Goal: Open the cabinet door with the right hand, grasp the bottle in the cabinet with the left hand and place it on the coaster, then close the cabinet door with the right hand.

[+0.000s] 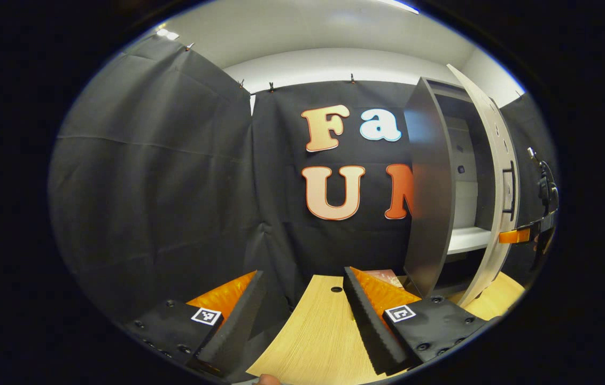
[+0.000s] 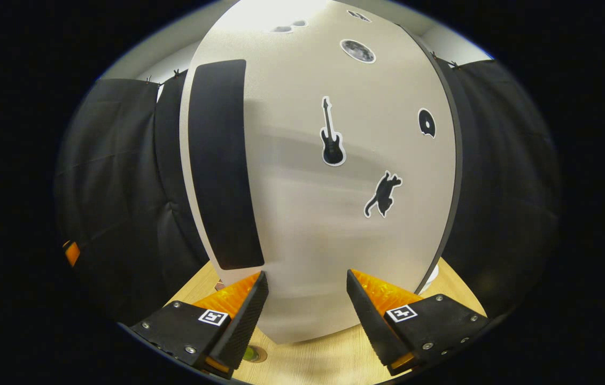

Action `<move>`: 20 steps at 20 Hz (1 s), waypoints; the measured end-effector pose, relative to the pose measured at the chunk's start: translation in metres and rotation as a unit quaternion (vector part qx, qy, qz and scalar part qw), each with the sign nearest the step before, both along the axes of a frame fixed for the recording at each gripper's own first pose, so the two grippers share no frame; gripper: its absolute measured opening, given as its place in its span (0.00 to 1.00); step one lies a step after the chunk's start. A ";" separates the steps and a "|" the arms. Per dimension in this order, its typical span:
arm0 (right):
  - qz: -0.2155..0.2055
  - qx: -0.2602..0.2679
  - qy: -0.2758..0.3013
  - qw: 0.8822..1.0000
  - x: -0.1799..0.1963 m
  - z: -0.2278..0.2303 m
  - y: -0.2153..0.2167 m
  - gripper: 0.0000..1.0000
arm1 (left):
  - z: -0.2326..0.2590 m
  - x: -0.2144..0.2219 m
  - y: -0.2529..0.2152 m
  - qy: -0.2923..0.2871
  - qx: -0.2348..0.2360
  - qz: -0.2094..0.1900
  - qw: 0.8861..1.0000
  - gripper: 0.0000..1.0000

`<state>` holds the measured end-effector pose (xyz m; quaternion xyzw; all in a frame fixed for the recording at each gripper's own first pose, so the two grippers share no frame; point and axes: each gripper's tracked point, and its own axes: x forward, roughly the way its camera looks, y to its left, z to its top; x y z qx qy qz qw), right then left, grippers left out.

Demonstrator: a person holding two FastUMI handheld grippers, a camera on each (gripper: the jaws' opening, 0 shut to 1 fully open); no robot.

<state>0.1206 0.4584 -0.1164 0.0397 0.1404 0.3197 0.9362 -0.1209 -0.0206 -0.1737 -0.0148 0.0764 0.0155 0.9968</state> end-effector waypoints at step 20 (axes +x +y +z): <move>-0.061 -0.026 -0.021 0.998 0.038 -0.004 0.014 0.92 | 0.023 0.014 0.025 -0.012 -0.002 0.015 1.000 0.95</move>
